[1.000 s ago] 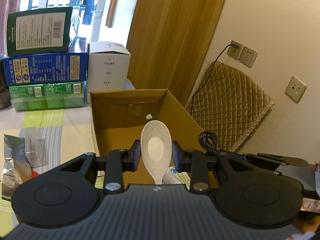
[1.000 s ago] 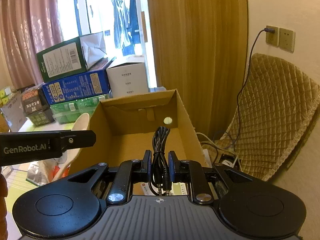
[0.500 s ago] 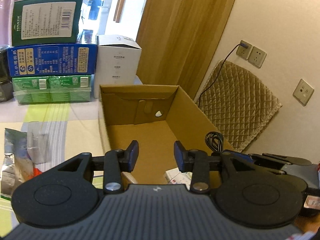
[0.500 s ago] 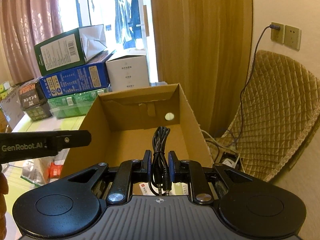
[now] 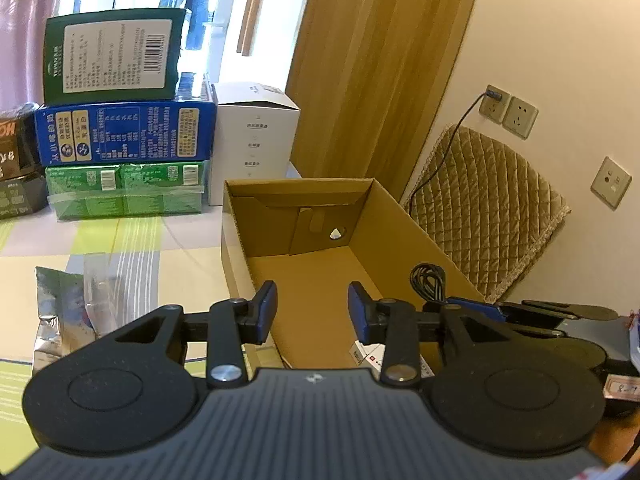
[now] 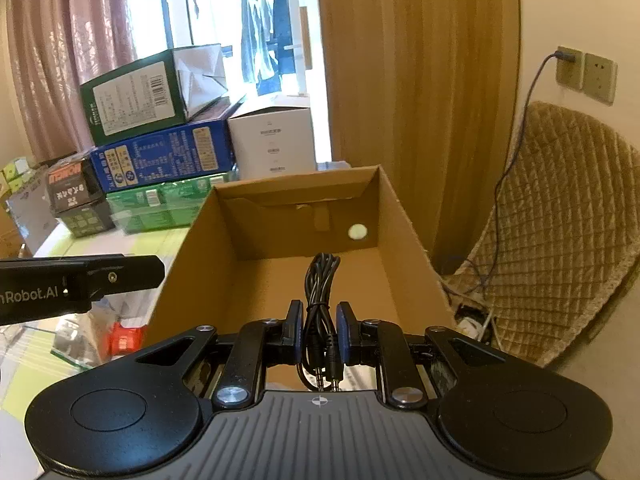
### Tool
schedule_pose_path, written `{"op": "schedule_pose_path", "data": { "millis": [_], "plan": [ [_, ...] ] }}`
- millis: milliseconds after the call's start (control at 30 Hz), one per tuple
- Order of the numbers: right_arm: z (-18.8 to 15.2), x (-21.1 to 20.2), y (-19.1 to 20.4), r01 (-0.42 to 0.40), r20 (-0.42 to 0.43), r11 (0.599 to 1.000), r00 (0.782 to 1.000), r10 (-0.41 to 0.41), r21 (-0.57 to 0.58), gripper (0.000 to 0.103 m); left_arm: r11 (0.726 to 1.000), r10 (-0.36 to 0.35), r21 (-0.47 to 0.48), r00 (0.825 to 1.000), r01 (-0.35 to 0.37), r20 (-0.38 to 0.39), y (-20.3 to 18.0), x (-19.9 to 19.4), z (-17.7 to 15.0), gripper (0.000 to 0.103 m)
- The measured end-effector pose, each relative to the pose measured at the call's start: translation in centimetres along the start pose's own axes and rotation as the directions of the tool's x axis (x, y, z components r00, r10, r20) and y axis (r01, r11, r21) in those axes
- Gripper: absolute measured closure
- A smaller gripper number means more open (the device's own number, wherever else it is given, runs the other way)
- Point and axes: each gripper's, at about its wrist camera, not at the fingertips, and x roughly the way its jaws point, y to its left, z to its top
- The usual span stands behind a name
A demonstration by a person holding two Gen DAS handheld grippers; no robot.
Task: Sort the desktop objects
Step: 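Open both tools to drop the spoon and cable into the cardboard box, then move both open tools back over the table toward the plastic holder and foil bag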
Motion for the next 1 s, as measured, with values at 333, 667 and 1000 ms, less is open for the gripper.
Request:
{"op": "schedule_pose_path", "data": {
  "millis": [333, 667, 1000],
  "plan": [
    [0.3, -1.1, -0.2, -0.015, 0.051, 0.999, 0.999, 0.013, 0.034, 0.042, 0.999, 0.032, -0.024, 0.999, -0.031, 0.007, 2.1, -1.5, -0.3, 0.051],
    [-1.1, -4.0, 0.8, -0.020, 0.054, 0.999, 0.998, 0.018, 0.047, 0.042, 0.996, 0.086, -0.031, 0.996, -0.086, 0.009, 3.6, -5.1, -1.1, 0.042],
    [-1.7, -6.8, 4.2, -0.053, 0.066, 0.998, 0.996, 0.052, 0.021, 0.036, 0.986, 0.164, -0.009, 0.986, -0.164, 0.018, 5.0, -9.5, -1.6, 0.028]
  ]
}}
